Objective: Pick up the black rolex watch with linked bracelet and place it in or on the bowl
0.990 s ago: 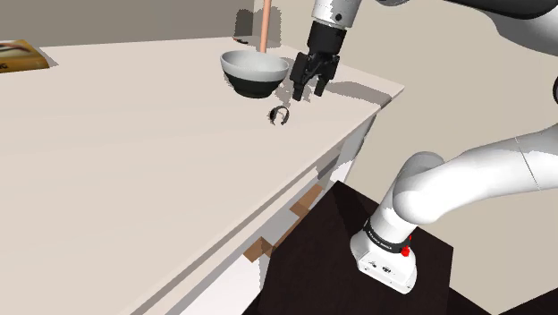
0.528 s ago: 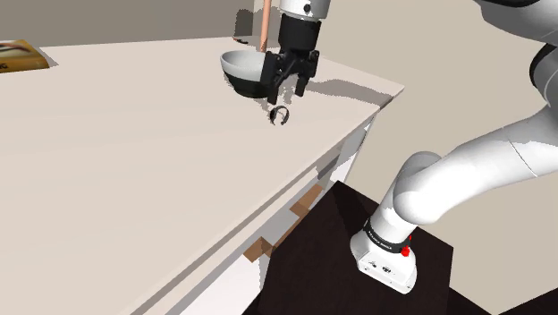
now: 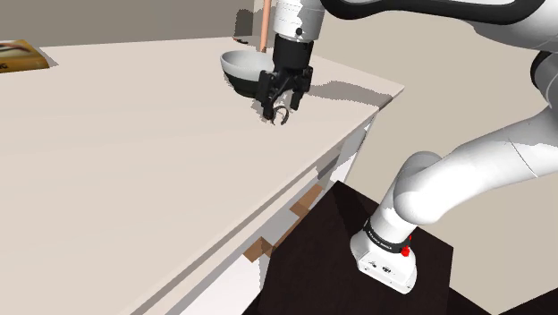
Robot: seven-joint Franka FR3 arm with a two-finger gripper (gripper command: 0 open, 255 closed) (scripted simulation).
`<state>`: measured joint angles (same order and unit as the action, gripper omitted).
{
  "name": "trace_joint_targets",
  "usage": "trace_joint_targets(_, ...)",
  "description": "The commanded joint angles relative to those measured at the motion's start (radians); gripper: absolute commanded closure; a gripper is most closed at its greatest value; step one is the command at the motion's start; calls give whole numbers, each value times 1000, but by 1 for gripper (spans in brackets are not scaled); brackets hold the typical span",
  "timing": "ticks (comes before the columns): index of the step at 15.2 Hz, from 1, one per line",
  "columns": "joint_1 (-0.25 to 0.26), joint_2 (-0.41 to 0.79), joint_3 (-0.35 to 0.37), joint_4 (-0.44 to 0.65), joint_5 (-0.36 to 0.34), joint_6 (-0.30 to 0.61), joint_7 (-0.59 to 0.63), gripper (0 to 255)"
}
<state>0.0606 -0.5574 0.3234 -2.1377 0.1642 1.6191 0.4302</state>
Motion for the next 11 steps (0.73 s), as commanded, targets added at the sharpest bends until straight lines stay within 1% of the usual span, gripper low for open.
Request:
trace_joint_targets(1, 0, -2, 0, -8, 0, 6, -1, 0)
trace_joint_targets(6, 0, -2, 0, -8, 0, 6, -1, 0)
trace_joint_targets(7, 0, -2, 0, -8, 0, 6, -1, 255)
trace_joint_targets(11, 0, -2, 0, -8, 0, 6, -1, 255)
